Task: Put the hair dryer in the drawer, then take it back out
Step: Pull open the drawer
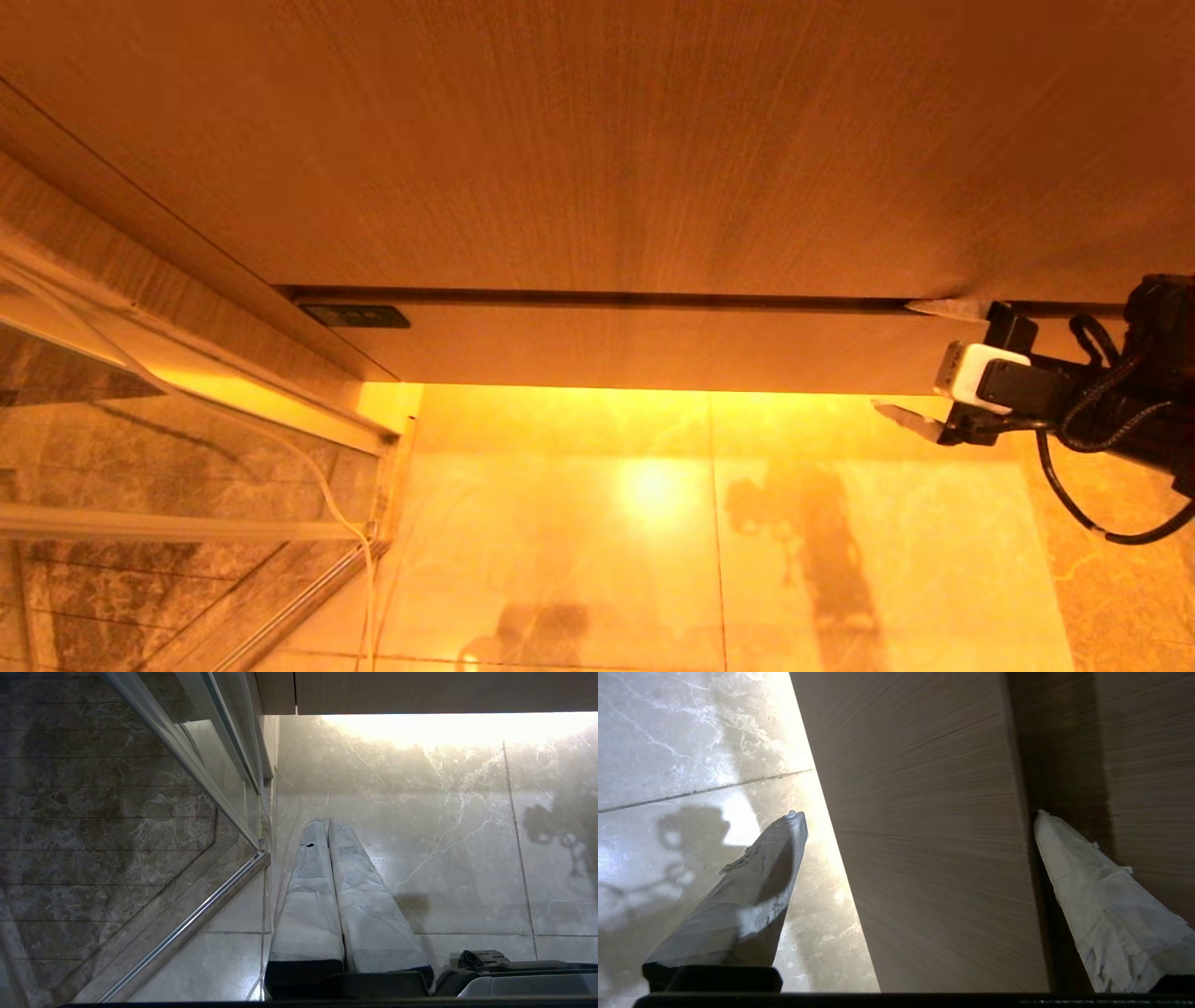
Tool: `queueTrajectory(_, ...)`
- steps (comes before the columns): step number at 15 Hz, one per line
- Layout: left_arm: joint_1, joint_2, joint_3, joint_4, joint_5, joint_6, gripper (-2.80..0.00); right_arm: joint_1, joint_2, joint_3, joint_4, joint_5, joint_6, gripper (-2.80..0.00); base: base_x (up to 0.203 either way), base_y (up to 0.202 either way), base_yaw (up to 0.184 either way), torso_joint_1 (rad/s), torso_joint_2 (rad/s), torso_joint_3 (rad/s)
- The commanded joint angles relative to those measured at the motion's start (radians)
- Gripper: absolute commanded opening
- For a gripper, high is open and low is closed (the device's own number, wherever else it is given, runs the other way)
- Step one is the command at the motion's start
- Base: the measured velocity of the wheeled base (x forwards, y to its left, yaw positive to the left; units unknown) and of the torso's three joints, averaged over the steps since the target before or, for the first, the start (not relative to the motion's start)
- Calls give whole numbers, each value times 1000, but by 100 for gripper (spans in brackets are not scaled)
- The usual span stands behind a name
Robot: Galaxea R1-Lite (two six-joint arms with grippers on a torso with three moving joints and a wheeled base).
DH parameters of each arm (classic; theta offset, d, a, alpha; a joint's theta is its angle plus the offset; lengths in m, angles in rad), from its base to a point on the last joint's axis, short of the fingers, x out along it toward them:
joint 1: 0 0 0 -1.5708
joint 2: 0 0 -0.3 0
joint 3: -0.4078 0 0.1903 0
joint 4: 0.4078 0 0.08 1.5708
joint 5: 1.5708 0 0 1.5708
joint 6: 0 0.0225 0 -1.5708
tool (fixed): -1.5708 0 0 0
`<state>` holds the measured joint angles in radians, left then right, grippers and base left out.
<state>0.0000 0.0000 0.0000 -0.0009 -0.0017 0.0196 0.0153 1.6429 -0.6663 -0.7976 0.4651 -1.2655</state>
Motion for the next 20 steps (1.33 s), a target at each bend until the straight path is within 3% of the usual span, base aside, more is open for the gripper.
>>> queueTrajectory(1,0,0,2,-1,0,0,-280,5,30,-4,1,3,-9,0,0,0,0,0,0,0)
queueTrajectory(12,0,0,2,-1,0,0,-280,23,136,-24,-28,-3,1,0,0,0,0,0,0,0)
queueTrajectory(15,0,0,2,-1,0,0,-280,17,115,-27,122,-46,-12,0,0,0,0,0,0,0)
queueTrajectory(20,0,0,2,-1,0,0,-280,18,102,-40,221,-104,-18,0,0,0,0,0,0,0)
